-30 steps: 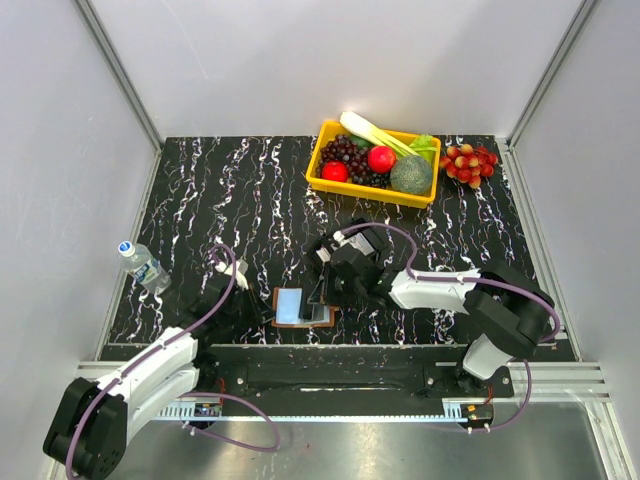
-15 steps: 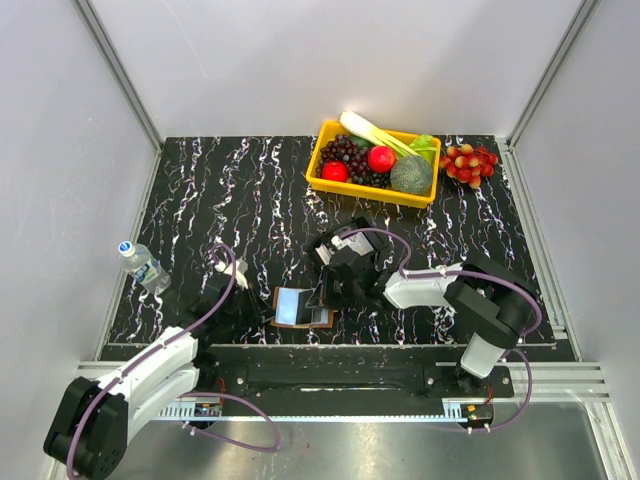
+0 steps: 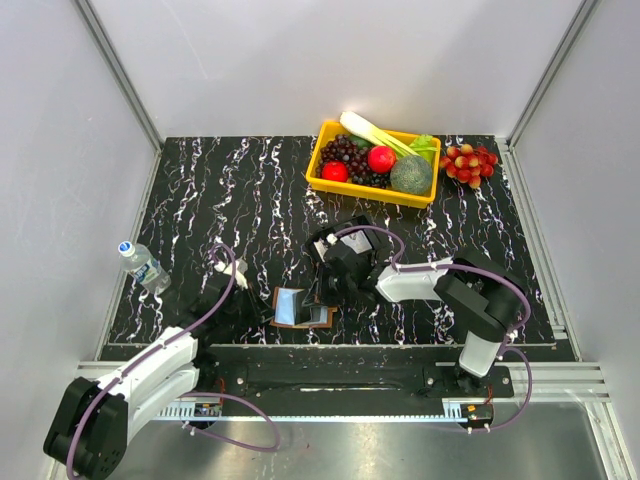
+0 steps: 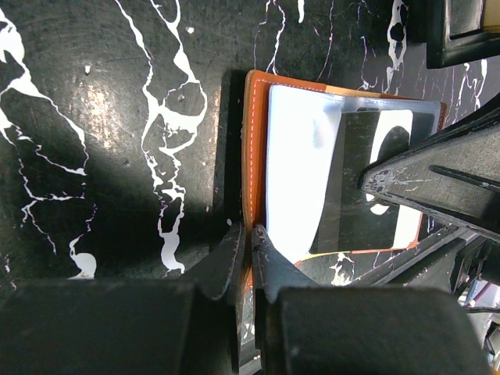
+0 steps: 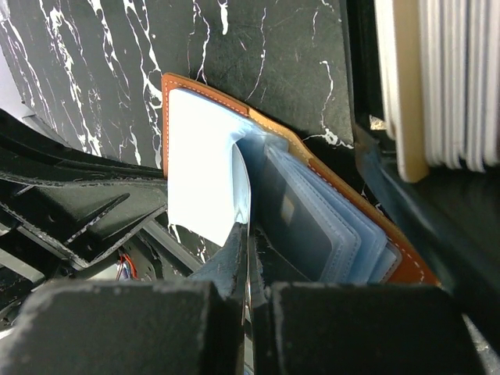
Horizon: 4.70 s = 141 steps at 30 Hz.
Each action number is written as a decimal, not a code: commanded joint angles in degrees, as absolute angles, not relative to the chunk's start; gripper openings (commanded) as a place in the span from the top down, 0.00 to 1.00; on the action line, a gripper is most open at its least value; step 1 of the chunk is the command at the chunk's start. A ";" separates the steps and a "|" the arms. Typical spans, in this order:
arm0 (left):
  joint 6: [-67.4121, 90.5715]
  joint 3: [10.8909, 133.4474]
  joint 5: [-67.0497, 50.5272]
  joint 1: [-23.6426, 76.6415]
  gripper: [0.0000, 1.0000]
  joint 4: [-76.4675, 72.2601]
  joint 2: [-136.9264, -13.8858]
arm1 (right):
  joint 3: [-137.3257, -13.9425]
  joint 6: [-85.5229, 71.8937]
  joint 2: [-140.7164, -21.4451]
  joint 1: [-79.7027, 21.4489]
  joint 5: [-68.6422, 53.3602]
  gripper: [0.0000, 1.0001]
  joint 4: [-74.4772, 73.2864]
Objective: Put the credit cards into the card holder
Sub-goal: Insert the credit card into the card holder, then close the card holder at the center of the board.
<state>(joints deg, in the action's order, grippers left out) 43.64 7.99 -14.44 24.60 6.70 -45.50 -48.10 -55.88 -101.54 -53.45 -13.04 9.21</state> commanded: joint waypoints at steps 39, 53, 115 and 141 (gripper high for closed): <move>47.72 5.01 -10.28 24.52 1.00 7.82 -41.84 | -52.73 -53.71 -102.84 -56.34 -3.79 0.71 -4.73; 47.20 5.01 -11.34 24.52 1.00 6.77 -42.19 | -54.40 -51.33 -102.03 -55.81 -4.21 0.69 -6.24; 31.21 31.90 -20.04 24.96 0.75 23.82 -54.31 | -43.24 -32.88 -86.22 -55.99 7.55 0.57 -9.06; 36.56 33.31 -23.04 37.53 0.58 5.01 -71.28 | -40.70 -35.68 -88.17 -55.90 10.80 0.59 -8.17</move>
